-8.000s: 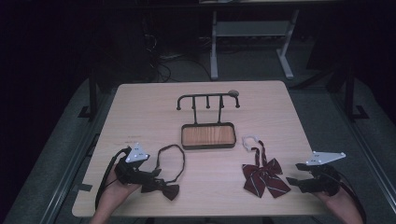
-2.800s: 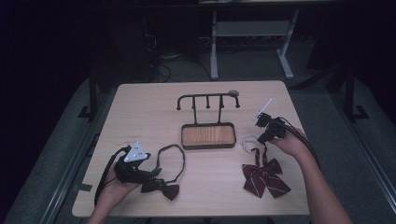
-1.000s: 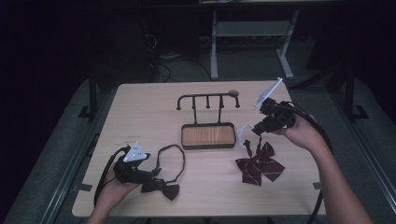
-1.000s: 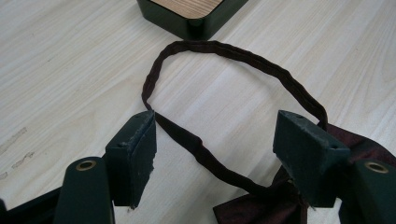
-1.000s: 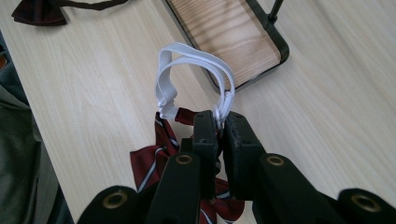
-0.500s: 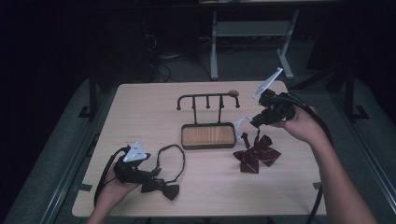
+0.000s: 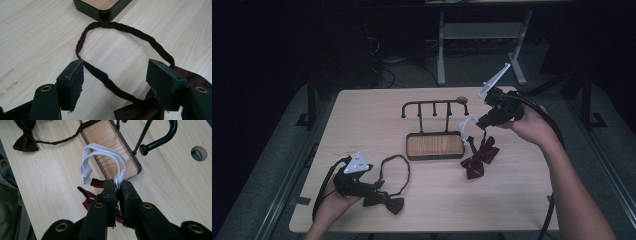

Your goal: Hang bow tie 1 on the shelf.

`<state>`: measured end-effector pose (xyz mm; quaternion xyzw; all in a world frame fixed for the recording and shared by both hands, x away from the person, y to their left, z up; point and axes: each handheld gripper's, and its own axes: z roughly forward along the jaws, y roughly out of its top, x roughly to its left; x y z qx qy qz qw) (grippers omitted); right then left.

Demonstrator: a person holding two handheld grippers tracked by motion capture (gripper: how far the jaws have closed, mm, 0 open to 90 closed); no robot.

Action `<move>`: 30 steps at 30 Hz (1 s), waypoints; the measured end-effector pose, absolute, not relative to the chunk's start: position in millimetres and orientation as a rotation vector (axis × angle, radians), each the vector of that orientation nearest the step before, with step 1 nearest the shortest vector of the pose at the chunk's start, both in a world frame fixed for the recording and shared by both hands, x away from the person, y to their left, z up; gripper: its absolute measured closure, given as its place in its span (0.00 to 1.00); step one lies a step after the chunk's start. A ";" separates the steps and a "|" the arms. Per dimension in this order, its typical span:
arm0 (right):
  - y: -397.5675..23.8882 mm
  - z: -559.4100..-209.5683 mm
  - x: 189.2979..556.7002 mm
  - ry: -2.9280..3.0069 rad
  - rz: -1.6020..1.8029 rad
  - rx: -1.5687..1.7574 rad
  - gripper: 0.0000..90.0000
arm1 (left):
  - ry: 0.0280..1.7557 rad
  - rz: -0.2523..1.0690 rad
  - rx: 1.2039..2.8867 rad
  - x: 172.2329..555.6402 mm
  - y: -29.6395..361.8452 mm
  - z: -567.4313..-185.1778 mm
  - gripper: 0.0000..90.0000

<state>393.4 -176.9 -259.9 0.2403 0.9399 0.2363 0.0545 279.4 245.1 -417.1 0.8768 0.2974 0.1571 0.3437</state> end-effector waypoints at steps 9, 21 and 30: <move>-171.8 -252.2 400.2 2.844 0.707 0.740 0.93 | 0.770 0.406 2.279 279.4 244.9 -417.0 0.34; -167.2 -250.5 414.0 2.822 0.696 0.784 0.93 | 0.773 0.401 2.279 278.8 244.7 -416.6 0.34; -167.1 -250.4 433.2 2.826 0.665 0.846 0.92 | 0.768 0.402 2.281 278.7 244.9 -415.9 0.34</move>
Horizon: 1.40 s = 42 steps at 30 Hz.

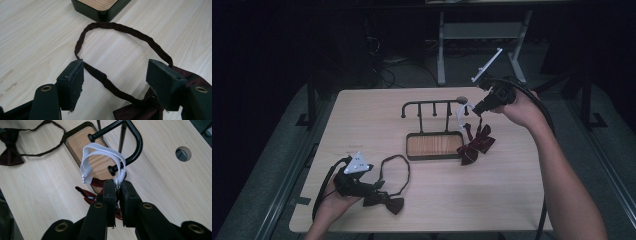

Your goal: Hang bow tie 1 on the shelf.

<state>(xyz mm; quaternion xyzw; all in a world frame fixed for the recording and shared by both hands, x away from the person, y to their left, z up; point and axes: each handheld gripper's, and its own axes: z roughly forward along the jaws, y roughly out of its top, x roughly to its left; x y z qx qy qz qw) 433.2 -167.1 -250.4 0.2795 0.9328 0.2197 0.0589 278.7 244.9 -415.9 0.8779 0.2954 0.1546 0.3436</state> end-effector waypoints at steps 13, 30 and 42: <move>-175.5 -263.3 454.2 2.799 0.679 0.962 0.92 | 0.761 0.404 2.283 278.7 244.0 -416.2 0.34; -180.4 -278.3 450.2 2.833 0.699 0.951 0.82 | 0.766 0.393 2.285 278.8 243.5 -417.2 0.34; -182.8 -288.8 438.2 2.875 0.742 0.917 0.75 | 0.756 0.393 2.297 279.0 242.4 -418.2 0.34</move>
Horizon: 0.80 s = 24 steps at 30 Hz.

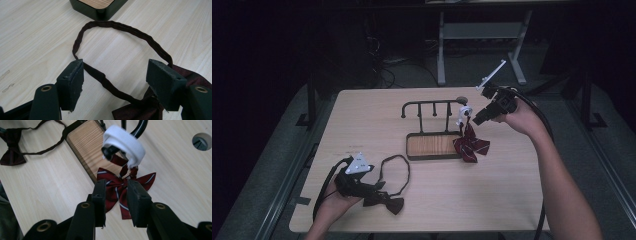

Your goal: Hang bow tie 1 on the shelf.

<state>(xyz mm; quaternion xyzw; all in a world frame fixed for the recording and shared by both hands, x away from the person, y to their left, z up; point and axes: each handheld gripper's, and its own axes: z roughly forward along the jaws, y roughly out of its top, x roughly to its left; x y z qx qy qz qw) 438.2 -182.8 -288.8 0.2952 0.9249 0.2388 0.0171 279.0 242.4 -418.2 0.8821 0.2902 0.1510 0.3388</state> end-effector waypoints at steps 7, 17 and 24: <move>-185.4 -297.0 432.2 2.891 0.754 0.902 0.72 | 0.756 0.392 2.303 279.3 242.7 -418.7 0.34; -189.6 -311.1 420.4 2.906 0.794 0.887 0.67 | 0.761 0.391 2.308 279.6 242.1 -420.3 0.34; -190.7 -317.7 413.9 2.904 0.834 0.885 0.64 | 0.767 0.388 2.309 280.1 242.1 -421.2 0.34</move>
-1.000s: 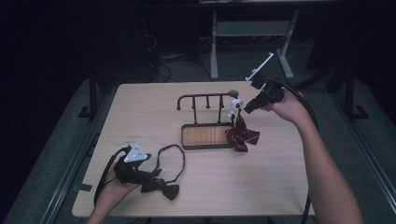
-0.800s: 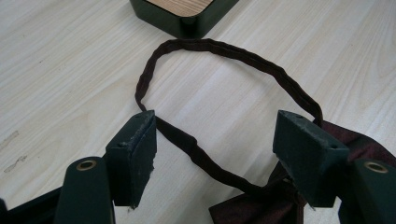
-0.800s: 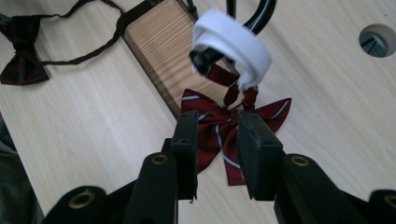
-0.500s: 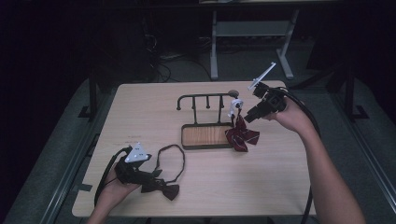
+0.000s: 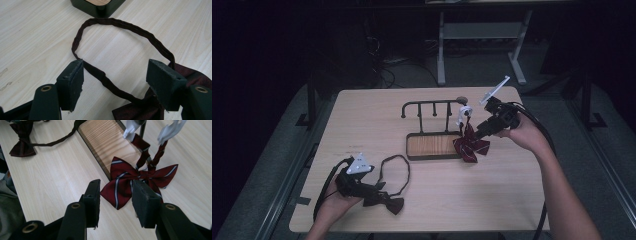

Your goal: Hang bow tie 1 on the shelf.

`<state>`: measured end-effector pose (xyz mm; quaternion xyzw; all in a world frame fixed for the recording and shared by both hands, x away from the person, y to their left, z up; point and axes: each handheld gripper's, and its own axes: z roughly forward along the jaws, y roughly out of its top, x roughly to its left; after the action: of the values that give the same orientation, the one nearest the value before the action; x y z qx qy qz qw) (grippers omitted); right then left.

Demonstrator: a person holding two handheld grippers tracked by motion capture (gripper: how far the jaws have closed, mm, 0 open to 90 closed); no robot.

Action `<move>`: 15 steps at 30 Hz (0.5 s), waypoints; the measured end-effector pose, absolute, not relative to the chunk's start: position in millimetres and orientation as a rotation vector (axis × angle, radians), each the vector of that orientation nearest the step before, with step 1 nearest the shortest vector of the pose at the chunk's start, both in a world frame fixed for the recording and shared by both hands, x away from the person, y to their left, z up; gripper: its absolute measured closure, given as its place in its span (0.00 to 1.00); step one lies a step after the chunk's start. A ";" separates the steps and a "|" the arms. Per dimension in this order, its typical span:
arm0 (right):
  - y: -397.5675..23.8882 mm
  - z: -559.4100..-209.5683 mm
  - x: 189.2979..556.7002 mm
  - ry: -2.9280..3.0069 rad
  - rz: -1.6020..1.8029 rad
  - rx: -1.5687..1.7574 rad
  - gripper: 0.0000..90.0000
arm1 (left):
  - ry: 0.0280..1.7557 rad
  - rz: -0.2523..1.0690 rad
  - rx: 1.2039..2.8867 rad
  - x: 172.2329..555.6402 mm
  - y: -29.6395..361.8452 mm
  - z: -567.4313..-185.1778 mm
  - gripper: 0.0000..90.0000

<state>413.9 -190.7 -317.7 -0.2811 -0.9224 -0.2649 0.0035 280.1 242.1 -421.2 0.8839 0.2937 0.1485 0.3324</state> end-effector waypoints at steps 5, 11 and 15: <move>-191.2 -324.9 409.9 -2.881 -0.825 -0.871 0.62 | 0.768 0.387 2.310 280.1 242.2 -421.6 0.34; -191.2 -333.2 402.3 -2.879 -0.822 -0.867 0.60 | 0.766 0.388 2.312 280.4 242.0 -422.1 0.34; -193.1 -341.0 398.9 -2.870 -0.825 -0.861 0.58 | 0.769 0.382 2.310 280.4 241.6 -422.8 0.34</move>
<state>398.9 -193.1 -341.0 -0.2771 -0.9233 -0.2655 0.0167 280.4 241.6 -422.8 0.8842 0.2942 0.1462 0.3322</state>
